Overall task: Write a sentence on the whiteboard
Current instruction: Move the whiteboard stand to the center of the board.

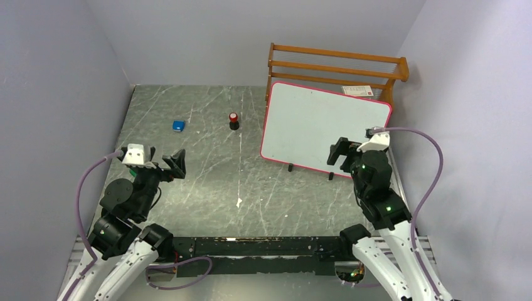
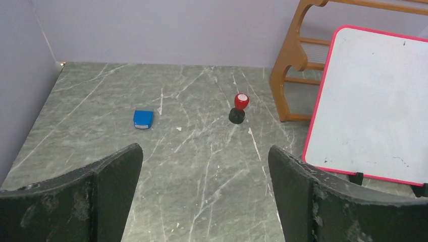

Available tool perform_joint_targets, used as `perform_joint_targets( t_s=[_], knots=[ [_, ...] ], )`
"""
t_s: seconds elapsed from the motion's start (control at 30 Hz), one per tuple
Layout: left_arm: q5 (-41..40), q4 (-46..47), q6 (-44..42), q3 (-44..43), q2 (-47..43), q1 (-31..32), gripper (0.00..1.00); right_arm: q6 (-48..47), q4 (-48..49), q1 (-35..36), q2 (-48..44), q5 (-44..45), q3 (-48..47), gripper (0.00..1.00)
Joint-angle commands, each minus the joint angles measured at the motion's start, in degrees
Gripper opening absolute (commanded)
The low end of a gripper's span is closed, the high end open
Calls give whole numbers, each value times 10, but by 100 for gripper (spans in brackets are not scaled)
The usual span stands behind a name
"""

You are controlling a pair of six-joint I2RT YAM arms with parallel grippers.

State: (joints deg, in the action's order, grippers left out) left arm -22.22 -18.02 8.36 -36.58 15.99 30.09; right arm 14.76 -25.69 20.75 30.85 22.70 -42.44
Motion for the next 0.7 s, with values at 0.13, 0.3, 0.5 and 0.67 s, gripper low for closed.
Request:
perform_joint_targets(
  t_s=[0.13,0.3,0.5,0.67],
  knots=[
    [15,-8,0,-16,32,-6,98,57,-27,6,75,-65,-17,100],
    [23,-11,-3,-21,64,-6,98,100,-26,42,122,-56,1,100],
    [36,-8,-8,-20,78,-6,98,185,-16,169,165,30,28,96],
    [28,-10,-8,-20,77,-6,98,264,-1,262,221,105,41,92]
  ],
)
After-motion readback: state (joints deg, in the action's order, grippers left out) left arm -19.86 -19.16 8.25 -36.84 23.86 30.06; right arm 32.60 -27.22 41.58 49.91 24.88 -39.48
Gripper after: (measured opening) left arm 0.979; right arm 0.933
